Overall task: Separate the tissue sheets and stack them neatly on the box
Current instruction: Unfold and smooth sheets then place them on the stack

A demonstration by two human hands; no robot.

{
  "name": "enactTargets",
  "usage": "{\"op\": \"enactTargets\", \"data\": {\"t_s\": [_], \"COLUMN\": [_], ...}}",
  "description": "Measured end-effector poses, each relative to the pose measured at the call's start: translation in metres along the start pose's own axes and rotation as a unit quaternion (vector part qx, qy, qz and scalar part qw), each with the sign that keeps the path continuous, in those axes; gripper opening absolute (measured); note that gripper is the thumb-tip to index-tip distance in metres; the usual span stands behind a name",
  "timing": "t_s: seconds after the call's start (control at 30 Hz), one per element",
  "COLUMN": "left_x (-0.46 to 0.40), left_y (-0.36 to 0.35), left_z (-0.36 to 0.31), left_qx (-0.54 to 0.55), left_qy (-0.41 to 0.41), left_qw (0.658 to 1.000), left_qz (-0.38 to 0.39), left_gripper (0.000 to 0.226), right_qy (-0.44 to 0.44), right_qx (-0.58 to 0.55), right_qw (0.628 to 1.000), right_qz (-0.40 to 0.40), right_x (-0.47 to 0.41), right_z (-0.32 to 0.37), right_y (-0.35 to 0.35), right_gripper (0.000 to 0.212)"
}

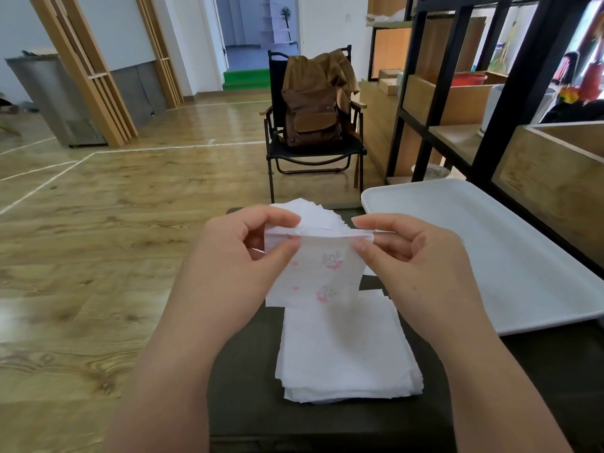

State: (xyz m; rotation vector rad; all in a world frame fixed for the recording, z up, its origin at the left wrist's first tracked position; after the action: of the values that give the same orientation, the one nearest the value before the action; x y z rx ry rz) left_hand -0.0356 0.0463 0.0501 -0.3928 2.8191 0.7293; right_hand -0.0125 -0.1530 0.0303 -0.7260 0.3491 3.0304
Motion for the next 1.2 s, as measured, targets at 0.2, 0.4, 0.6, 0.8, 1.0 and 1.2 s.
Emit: {"op": "enactTargets", "data": {"t_s": [0.2, 0.4, 0.6, 0.8, 1.0, 1.2], "left_x": [0.001, 0.005, 0.015, 0.01, 0.008, 0.0], "left_y": [0.002, 0.008, 0.013, -0.006, -0.028, -0.03], "left_z": [0.0, -0.008, -0.03, 0.002, 0.04, 0.053], "left_qx": [-0.062, -0.055, 0.067, -0.039, -0.147, -0.226], "left_qy": [-0.017, -0.012, -0.057, 0.082, 0.186, 0.189], "left_qw": [0.998, 0.998, 0.995, 0.989, 0.951, 0.941], "left_qz": [-0.018, -0.039, 0.045, 0.114, 0.197, 0.165], "left_gripper": [0.013, 0.005, 0.013, 0.014, 0.026, 0.024], "right_qy": [-0.021, 0.038, 0.081, -0.128, -0.224, -0.231], "right_qx": [0.066, 0.137, -0.001, 0.112, 0.22, 0.268], "right_qw": [0.998, 0.99, 0.996, 0.981, 0.941, 0.925], "right_qz": [-0.007, 0.008, 0.042, 0.097, 0.126, 0.14], "right_x": [-0.002, -0.004, 0.003, 0.002, 0.007, 0.008], "right_z": [-0.006, 0.012, 0.042, 0.002, -0.041, -0.051], "right_y": [0.003, 0.015, 0.03, 0.028, 0.015, 0.009], "right_gripper": [0.006, 0.013, 0.019, 0.023, 0.026, 0.02]}}
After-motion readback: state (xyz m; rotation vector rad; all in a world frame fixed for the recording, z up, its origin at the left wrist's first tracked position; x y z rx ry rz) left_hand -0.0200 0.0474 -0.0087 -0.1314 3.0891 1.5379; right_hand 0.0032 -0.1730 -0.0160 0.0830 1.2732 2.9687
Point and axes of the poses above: each hand's wrist, its own x-axis away from the middle knuckle, its own y-axis out of the back of the hand, z = x × y, the point moved 4 cm from there along -x, towards the middle knuckle, and after that the axes turned 7 degrees about y, right-handed, at the moved point
